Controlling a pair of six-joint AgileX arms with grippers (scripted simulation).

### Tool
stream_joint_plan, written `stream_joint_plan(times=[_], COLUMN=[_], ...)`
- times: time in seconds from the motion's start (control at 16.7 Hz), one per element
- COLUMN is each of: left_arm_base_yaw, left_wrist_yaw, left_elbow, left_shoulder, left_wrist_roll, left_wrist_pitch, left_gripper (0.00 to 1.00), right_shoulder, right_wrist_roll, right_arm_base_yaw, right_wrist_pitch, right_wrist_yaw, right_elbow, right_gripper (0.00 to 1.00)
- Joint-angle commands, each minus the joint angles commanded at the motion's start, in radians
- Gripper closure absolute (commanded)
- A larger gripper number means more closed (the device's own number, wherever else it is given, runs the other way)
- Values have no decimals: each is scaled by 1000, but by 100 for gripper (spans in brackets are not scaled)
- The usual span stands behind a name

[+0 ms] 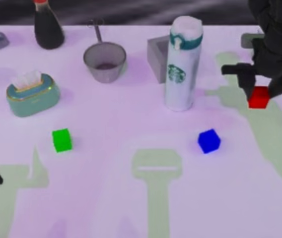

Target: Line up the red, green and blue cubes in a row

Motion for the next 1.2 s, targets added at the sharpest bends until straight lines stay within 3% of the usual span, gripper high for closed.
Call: stream_joint_plan(times=[0.18, 0.3, 0.9, 1.02, 1.2], left_arm_base_yaw=[0, 0, 0, 0, 0], left_wrist_yaw=[0, 0, 0, 0, 0], left_elbow=[0, 0, 0, 0, 0], left_shoulder=[0, 0, 0, 0, 0], left_wrist_roll=[0, 0, 0, 0, 0], left_wrist_pitch=[0, 0, 0, 0, 0], left_gripper=[0, 0, 0, 0, 0], right_shoulder=[12, 40, 254, 272, 278], right_wrist_roll=[16, 70, 568, 628, 645], right_arm_base_yaw=[9, 66, 612, 672, 689], right_wrist_pitch=[-5, -33, -272, -297, -304], right_wrist_yaw=[0, 2, 18, 21, 22], right_elbow=[13, 66, 505, 556, 572], right_gripper=[100, 100, 100, 100, 100])
